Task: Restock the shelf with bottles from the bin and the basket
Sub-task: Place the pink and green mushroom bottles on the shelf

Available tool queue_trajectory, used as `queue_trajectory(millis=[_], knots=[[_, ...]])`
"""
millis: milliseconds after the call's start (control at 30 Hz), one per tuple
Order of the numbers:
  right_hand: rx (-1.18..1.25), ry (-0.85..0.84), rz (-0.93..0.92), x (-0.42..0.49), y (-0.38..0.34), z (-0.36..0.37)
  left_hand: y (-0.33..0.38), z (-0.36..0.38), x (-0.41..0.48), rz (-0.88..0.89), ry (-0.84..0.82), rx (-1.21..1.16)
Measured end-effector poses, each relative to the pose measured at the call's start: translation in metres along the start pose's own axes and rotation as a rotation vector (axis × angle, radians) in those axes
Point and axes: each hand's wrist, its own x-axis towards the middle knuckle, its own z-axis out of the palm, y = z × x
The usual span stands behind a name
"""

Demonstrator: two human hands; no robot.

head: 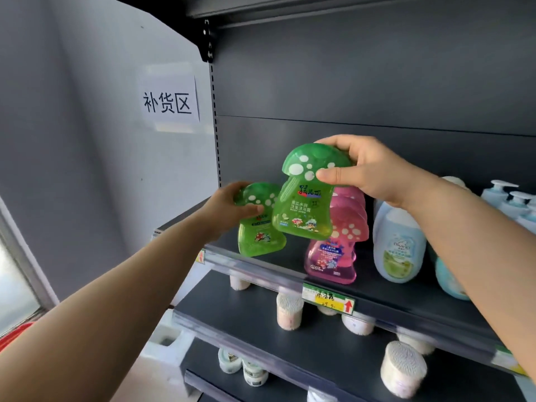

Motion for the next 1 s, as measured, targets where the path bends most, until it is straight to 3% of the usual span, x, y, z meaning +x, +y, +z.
queue_trajectory(millis=[467, 667, 800, 1000], knots=[[-0.218, 0.176, 0.135, 0.035, 0.008, 0.032, -0.047, 0.036, 0.096, 0.122, -0.444, -0.029], [-0.521, 0.158, 0.238, 0.043, 0.028, 0.054, -0.087, 0.035, 0.100, 0.088, -0.595, -0.007], [-0.707, 0.114, 0.343, 0.046, 0.044, 0.068, -0.103, 0.035, 0.100, 0.107, -0.630, 0.018], [-0.908, 0.091, 0.347, 0.040, 0.053, 0.085, -0.117, 0.033, 0.102, 0.206, -0.554, 0.070]])
